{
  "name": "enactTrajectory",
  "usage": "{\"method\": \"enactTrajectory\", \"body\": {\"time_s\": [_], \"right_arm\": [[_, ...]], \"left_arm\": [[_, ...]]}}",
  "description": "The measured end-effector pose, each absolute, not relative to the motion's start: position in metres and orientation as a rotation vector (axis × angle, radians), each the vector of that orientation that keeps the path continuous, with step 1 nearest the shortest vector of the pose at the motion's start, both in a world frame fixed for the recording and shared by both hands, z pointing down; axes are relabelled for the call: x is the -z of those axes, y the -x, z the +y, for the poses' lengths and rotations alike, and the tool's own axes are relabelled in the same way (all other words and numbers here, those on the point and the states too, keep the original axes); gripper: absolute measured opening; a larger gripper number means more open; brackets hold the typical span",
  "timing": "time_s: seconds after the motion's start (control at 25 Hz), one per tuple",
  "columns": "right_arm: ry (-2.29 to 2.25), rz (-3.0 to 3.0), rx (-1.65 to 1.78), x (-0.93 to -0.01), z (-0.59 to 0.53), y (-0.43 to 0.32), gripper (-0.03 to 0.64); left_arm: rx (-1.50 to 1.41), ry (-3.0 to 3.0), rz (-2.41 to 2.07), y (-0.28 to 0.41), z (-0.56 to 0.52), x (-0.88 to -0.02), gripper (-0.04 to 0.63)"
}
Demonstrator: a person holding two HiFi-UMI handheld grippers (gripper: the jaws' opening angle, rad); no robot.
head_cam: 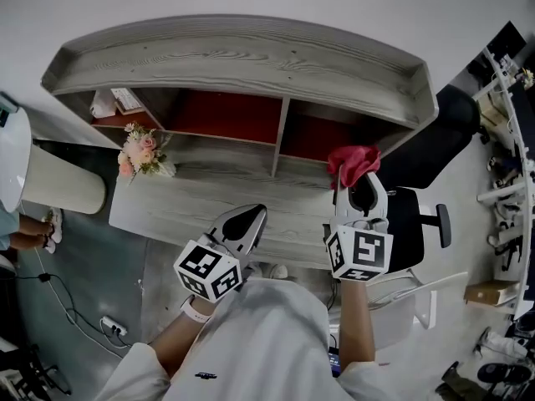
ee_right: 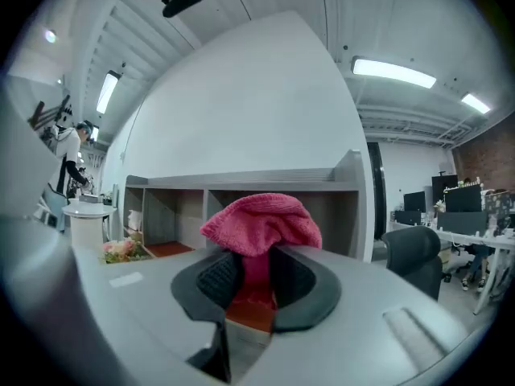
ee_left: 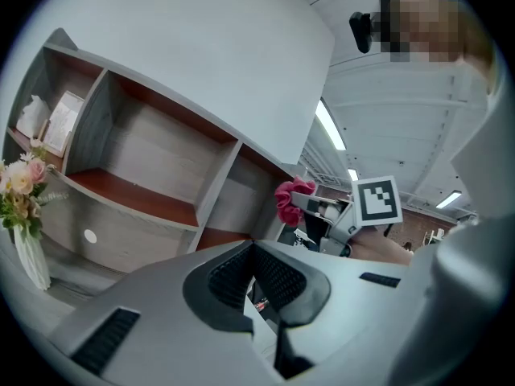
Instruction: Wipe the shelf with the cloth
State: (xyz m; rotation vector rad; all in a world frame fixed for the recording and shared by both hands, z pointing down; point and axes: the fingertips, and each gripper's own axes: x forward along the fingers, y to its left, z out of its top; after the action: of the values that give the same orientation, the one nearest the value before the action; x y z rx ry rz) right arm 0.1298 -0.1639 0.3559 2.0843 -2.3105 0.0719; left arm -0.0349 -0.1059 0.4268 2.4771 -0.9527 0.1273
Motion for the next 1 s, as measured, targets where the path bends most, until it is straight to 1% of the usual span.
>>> {"method": "enactTrajectory", "body": {"time_s": [0.16, 0.36, 0.64, 0.84, 1.0], "right_arm": [[-2.051, -2.343, -0.026, -0.352, -0.13, -0.118, 0.097], [-1.896, -2.369, 0.117, -0.355, -0.092, -0.106, 0.098], [-1.895, -2.315, -0.015, -0.38, -0.067, -0.13, 0.098], [-1.884, -2.298, -0.053, -0.398, -0.067, -0.126, 0.098], [-1.88, -2.326, -0.061, -0.396, -0.076, -0.117, 0.098]], "left_arm": [[-0.103, -2.499, -0.94, 0.029, -0.111, -0.422, 0.002], [-0.071, -2.538, -0.931, 0.026, -0.117, -0.411, 0.002], [-0.076, -2.59, -0.96, 0.035, -0.121, -0.399, 0.002], [-0.11, -2.582, -1.005, 0.054, -0.122, -0.406, 0.002], [-0.095, -2.591, -1.009, 0.054, -0.122, -0.401, 0.002]]}}
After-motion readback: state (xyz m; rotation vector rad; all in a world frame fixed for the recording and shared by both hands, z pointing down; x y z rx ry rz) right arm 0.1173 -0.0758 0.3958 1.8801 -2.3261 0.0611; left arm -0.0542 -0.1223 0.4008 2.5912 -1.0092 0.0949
